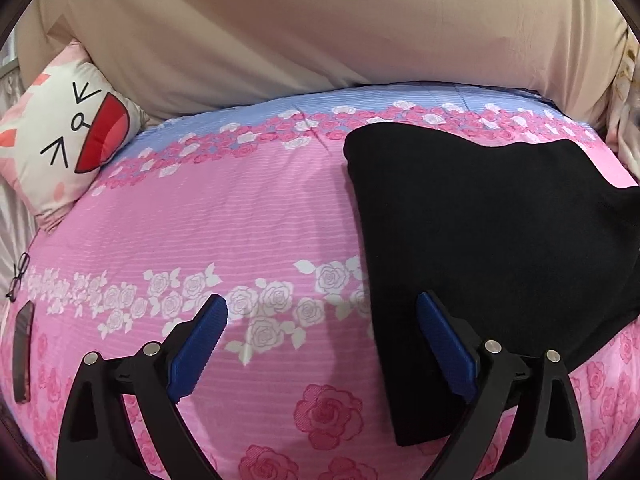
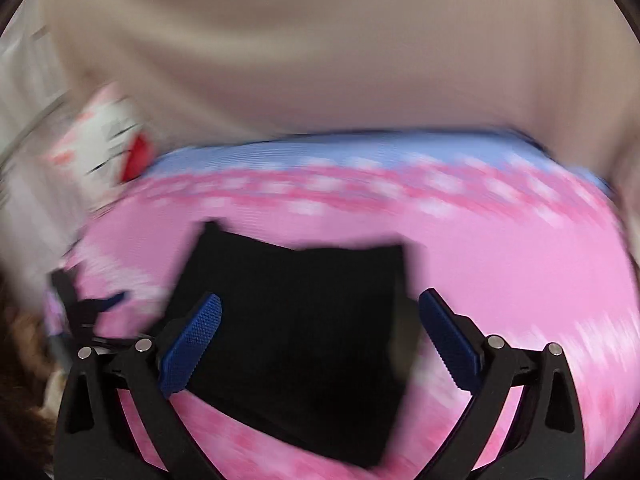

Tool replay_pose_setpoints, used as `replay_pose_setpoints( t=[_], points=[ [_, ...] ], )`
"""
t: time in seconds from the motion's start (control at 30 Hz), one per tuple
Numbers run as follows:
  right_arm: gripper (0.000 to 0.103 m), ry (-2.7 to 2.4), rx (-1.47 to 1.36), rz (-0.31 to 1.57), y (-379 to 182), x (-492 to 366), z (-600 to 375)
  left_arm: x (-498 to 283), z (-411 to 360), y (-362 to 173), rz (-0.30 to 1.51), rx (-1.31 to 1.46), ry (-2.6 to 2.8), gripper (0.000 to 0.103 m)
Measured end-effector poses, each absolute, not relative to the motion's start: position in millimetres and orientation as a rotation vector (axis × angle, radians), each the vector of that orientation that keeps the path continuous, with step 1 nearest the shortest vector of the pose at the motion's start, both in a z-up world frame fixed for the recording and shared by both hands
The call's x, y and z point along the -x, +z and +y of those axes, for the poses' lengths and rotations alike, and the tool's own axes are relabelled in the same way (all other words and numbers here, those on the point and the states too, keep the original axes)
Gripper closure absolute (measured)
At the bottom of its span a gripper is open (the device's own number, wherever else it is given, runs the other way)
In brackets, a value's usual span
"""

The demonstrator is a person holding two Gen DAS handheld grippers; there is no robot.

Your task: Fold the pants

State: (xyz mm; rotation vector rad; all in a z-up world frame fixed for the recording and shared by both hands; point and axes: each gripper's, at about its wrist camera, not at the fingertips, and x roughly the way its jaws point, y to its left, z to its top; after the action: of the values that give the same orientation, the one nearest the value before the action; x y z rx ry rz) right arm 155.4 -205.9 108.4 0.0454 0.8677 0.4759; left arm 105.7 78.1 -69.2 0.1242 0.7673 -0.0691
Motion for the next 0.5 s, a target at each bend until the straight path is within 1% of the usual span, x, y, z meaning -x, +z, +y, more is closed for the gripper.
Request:
replay_pose_setpoints(
  t=[0.1, 0.17, 0.2, 0.23, 0.27, 0.3, 0.33, 0.4, 0.47, 0.5],
  points=[
    [0.006, 0.619, 0.045, 0.965, 83, -227, -120, -103, 79, -69, 0.767, -0.117, -0.048, 0.009],
    [0.021, 0.658, 0.111, 1.029, 58, -260, -76, -102, 79, -69, 0.767, -0.111, -0.034, 0.008],
    [0.031, 0.659, 0.185, 1.087, 36, -278, -47, -102, 79, -68, 0.769, -0.108, -0.030, 0.008],
    [0.045, 0.648, 0.237, 1.122, 23, -282, -30, -102, 79, -68, 0.771, -0.107, -0.026, 0.007],
    [0.055, 0.648, 0.324, 1.192, -5, -290, -3, -103, 81, -69, 0.775, -0.107, -0.019, 0.006],
    [0.064, 0.651, 0.348, 1.205, -14, -292, 9, -103, 81, -70, 0.779, -0.110, -0.010, 0.006],
    [0.065, 0.610, 0.448, 1.144, -19, -289, 29, -105, 82, -71, 0.784, -0.117, -0.001, 0.006],
    [0.065, 0.614, 0.487, 1.085, -18, -287, 45, -108, 84, -74, 0.797, -0.119, 0.009, 0.005],
    [0.064, 0.589, 0.374, 1.027, 3, -284, 23, -110, 87, -74, 0.806, -0.107, 0.002, 0.005],
    [0.058, 0.604, 0.279, 0.980, 21, -276, -3, -110, 88, -73, 0.805, -0.107, 0.002, 0.005]
  ],
)
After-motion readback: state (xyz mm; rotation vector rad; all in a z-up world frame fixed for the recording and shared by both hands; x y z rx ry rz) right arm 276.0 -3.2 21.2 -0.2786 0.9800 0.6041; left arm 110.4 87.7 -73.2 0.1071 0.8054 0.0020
